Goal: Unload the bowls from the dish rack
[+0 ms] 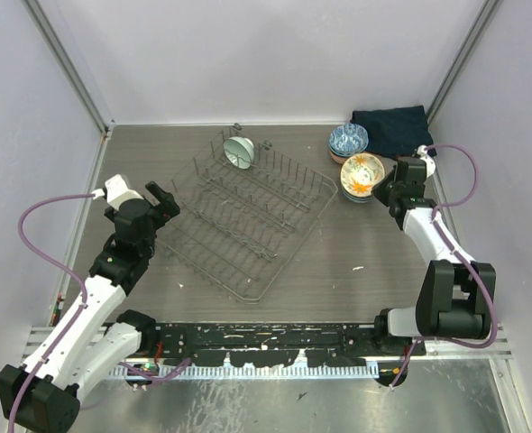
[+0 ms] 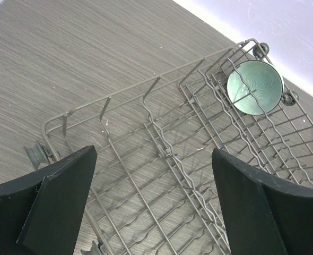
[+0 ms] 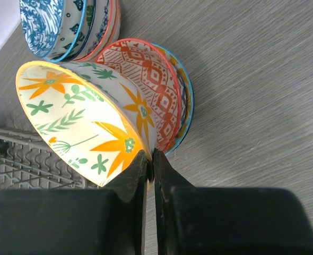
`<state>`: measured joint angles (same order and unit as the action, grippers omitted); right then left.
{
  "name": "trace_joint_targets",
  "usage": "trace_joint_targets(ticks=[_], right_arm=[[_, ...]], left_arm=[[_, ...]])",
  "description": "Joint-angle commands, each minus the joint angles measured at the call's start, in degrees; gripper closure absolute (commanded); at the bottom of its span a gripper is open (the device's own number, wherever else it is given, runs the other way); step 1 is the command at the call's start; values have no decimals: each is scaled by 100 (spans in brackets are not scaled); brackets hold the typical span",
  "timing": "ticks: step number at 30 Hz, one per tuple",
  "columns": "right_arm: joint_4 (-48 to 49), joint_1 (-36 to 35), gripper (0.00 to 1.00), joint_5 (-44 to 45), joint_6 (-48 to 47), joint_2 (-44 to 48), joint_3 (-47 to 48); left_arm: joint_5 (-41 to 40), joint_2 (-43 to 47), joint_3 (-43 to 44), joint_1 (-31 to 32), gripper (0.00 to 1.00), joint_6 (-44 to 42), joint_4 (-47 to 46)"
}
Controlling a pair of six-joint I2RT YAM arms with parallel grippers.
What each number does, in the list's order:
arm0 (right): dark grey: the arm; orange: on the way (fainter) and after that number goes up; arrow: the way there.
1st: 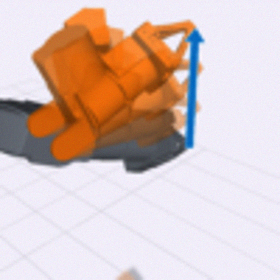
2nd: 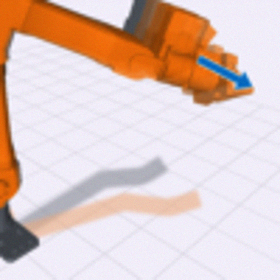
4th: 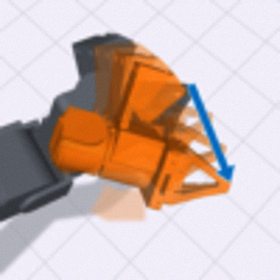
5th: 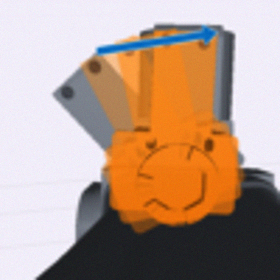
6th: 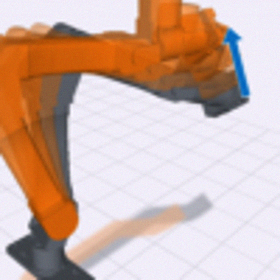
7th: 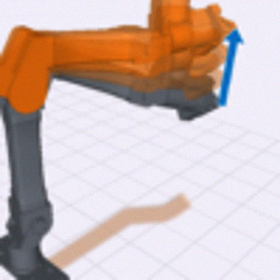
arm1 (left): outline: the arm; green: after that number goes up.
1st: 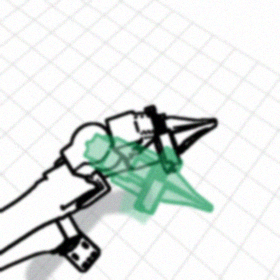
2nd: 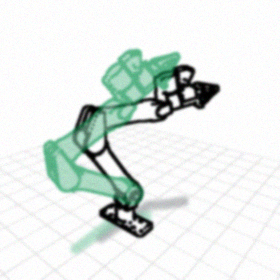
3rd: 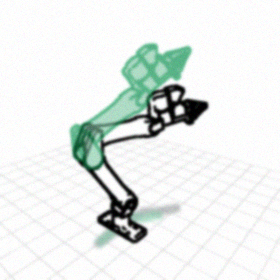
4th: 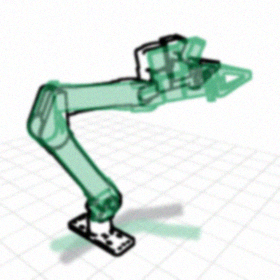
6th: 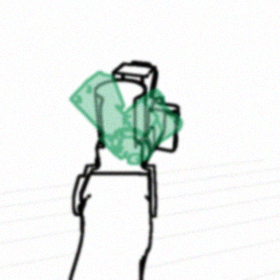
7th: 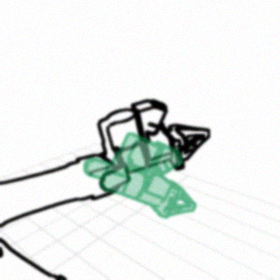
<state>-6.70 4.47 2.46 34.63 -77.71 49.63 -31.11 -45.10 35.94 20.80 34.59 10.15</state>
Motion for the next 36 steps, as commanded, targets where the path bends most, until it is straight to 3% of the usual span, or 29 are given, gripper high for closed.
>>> trace_joint_targets(ticks=[1,20,32,36], right_arm=[[647,75,100,-37,141,-63,339],[688,265,94,-419,314,-718,593],[679,340,76,-779,395,-830,628],[674,336,75,-829,395,-784,598]], left_arm=[[7,16,-34,13,2,-14,-198],[-13,-60,-59,12,2,-22,-255],[-9,-68,-61,17,2,-21,-268],[-9,-78,-65,12,2,-22,-268]])
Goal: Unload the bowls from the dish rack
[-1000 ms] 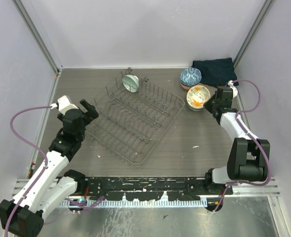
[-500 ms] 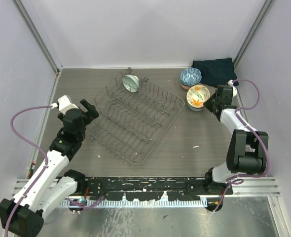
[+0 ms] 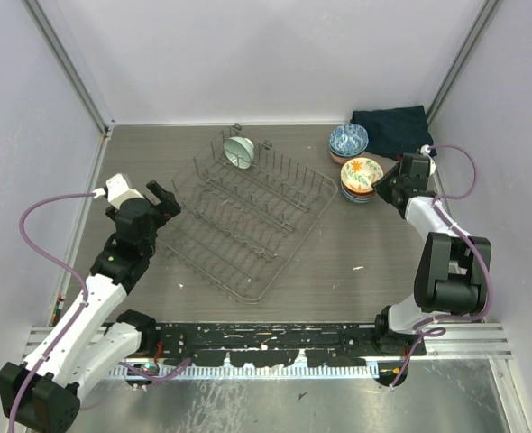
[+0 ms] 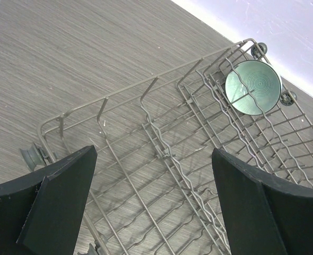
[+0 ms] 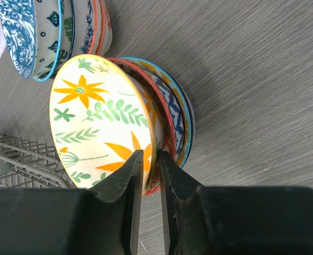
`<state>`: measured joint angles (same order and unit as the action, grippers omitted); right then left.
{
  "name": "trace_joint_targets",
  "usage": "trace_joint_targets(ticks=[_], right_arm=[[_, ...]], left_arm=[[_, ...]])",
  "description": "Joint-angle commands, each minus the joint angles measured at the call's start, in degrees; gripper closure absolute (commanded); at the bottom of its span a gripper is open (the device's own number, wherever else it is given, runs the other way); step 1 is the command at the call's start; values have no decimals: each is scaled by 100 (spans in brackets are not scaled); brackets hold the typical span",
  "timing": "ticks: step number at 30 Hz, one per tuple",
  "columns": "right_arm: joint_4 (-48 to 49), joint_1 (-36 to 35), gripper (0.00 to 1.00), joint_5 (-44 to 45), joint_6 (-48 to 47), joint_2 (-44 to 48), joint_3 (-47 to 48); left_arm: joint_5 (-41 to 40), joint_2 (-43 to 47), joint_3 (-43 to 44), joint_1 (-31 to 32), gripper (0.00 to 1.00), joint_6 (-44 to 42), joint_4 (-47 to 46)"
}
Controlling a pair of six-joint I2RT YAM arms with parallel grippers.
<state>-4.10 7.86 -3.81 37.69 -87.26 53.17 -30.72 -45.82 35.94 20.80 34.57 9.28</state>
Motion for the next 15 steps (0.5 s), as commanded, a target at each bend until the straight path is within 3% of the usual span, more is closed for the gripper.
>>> trace_joint_targets(ticks=[1,15], right_arm=[[408,0,75,-211,89,197,232],[225,1,67,-262,22,1180,-255]], left_arm=[[-48,-6,-65,12,2,-20,-181],[-50,-41,-63,13,2,-20,-198]])
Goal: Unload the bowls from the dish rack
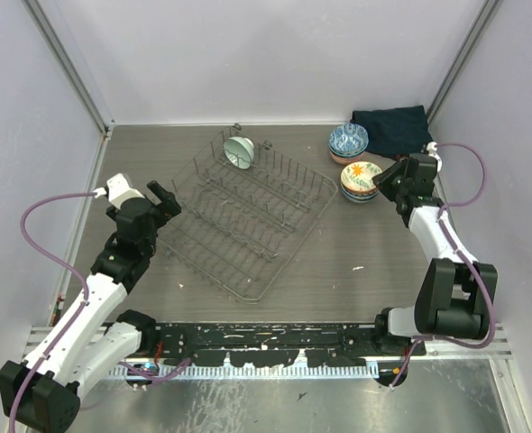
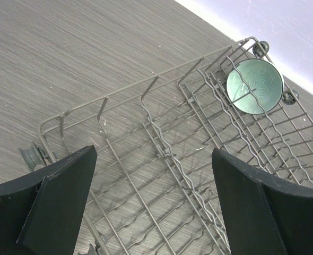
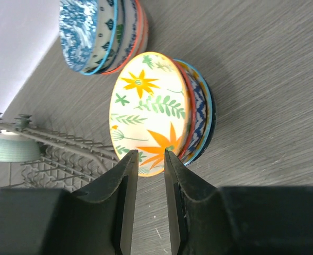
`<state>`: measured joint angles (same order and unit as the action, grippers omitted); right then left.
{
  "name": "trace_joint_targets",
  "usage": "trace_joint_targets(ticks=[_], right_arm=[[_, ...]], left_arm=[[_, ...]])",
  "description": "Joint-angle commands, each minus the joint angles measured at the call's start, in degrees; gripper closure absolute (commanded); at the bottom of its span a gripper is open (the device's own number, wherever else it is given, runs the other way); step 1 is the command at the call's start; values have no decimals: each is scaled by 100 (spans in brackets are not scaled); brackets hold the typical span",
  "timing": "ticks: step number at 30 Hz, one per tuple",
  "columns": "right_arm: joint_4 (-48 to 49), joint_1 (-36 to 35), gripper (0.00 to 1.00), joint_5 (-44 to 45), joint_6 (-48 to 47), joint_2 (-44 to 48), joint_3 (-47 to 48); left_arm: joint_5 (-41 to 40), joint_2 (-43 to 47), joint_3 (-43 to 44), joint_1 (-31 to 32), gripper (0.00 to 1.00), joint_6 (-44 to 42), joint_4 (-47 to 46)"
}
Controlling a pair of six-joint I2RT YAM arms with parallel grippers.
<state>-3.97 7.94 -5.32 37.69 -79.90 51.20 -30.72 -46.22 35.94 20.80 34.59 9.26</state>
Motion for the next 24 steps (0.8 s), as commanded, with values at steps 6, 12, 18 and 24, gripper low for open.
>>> trace_joint_targets(ticks=[6,12,18,24], right_arm=[[193,-19,64,-211,-68,818,-190],[339,-674,61,-351,-889,1063,-40],[580,-2334,58,389,-1962,712,612],[1222,-3804,56,1533,-3094,-389,1340]], left_arm=[[-48,-1,-57,13,2,-31,-196],[-57,-1,-64,12,2,-40,-205],[-58,-39,-47,12,2,-57,-189],[-56,-35,-51,13,2,-50,-205]])
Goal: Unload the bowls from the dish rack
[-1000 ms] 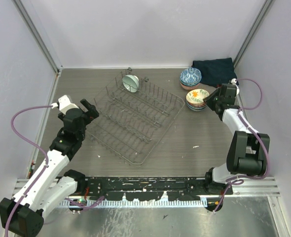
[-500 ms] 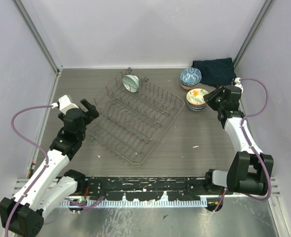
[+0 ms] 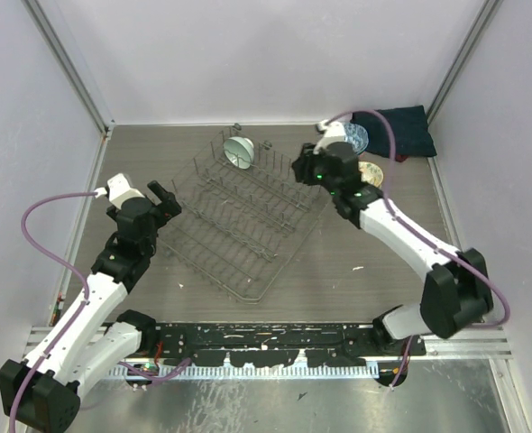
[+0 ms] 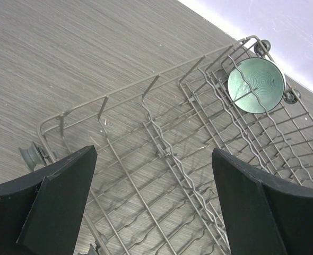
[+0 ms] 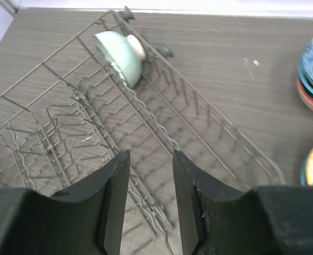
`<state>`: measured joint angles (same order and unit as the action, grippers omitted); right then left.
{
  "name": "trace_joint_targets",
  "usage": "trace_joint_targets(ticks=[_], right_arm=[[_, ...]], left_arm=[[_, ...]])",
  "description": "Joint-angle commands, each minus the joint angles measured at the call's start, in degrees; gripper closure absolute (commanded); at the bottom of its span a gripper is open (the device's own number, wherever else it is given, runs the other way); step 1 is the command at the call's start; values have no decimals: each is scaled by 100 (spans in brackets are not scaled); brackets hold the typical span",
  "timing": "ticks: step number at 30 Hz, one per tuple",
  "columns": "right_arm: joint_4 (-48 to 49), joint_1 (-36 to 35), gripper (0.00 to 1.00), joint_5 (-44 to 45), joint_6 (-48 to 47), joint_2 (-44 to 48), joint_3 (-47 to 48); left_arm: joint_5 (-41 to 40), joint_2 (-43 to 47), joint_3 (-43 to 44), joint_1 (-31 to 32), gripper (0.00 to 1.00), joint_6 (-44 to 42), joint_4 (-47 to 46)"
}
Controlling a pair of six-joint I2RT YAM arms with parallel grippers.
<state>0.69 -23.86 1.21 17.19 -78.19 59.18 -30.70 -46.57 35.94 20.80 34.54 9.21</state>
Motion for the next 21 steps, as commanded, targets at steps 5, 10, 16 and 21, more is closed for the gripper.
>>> trace_joint_targets(ticks=[5,10,16,21], right_arm=[[697,-1150,56,1015,-1467,-1846,1738],[473,-1403,55,1461,-1968,-3092,3046],[291,-1446,55,1525,-2290,-4124,4205],[217,-1479,55,1630,-2481,-4799,4944]], left_arm=[[-42,-21,-50,12,2,-44,-201],[-76,-12,-43,14,2,-55,-196],[-58,6,-34,15,2,-53,-183],[-72,17,-39,12,2,-62,-183]])
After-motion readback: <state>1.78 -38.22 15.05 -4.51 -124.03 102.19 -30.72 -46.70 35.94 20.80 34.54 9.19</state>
